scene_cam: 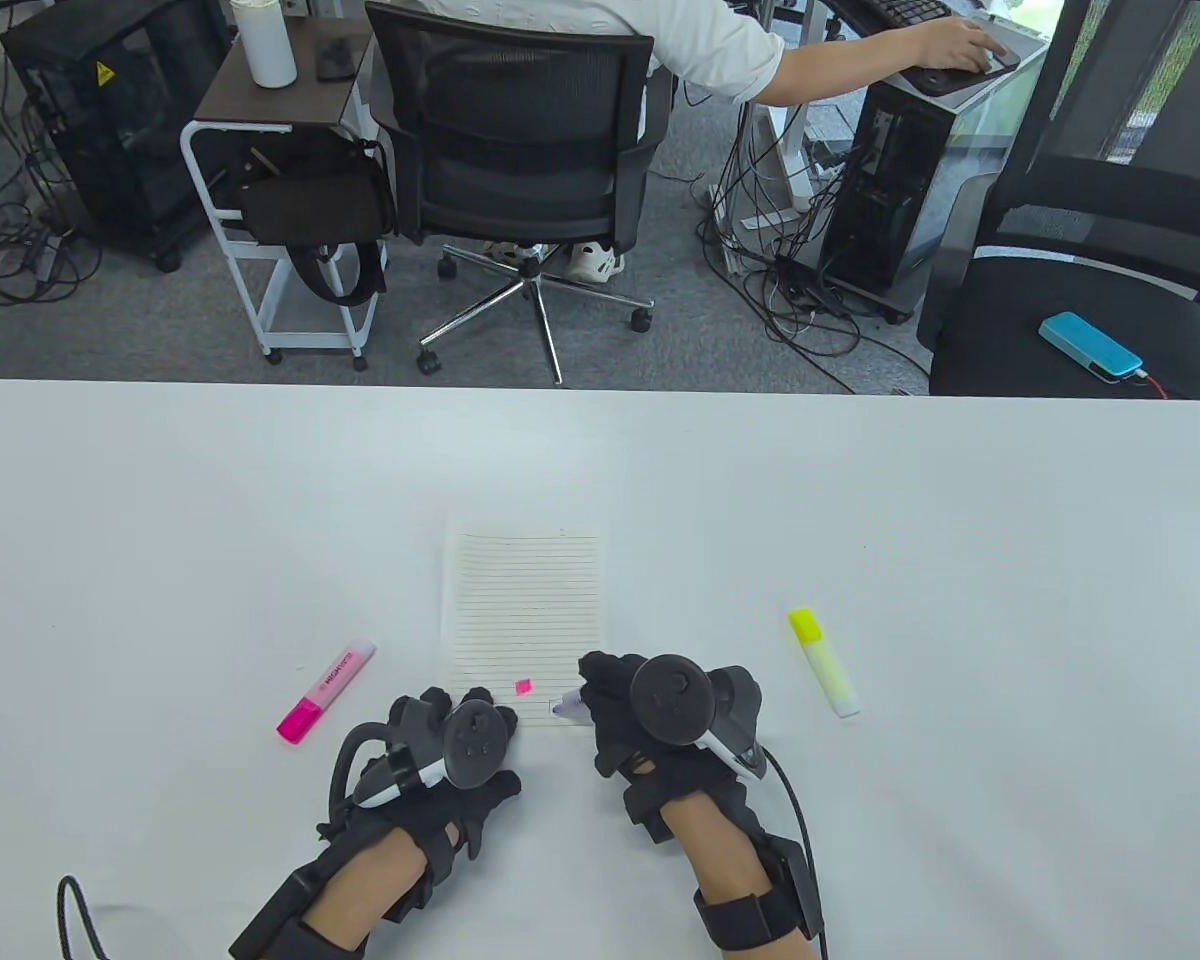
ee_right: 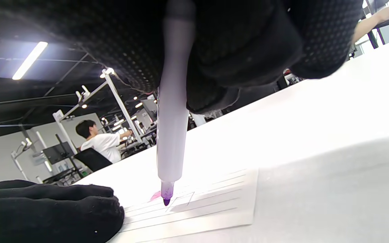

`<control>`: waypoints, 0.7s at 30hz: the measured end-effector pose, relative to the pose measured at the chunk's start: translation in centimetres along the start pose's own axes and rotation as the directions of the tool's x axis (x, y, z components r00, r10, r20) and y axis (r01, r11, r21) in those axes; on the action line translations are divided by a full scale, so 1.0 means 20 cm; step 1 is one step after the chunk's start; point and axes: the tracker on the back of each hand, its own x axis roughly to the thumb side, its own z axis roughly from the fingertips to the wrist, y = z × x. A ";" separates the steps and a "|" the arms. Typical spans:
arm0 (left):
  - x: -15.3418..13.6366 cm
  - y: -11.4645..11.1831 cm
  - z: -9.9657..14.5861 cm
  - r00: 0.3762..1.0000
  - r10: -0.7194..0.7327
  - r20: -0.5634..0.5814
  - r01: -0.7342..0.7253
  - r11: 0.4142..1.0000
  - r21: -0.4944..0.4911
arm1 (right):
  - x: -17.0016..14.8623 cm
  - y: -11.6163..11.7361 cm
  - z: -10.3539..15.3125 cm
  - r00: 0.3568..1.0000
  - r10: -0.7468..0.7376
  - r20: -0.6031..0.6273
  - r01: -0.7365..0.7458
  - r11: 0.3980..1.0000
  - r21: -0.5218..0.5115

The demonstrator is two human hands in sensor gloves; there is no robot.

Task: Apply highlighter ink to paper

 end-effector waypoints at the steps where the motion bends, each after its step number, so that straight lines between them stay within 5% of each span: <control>1: 0.00 0.00 0.00 1.000 0.000 0.000 0.000 1.000 -0.001 | 0.00 0.00 0.00 1.000 0.001 0.000 -0.001 1.000 0.004; 21: 0.00 -0.01 0.00 1.000 0.006 -0.001 -0.006 1.000 -0.006 | -0.04 -0.01 0.00 0.999 -0.026 -0.045 0.026 1.000 -0.015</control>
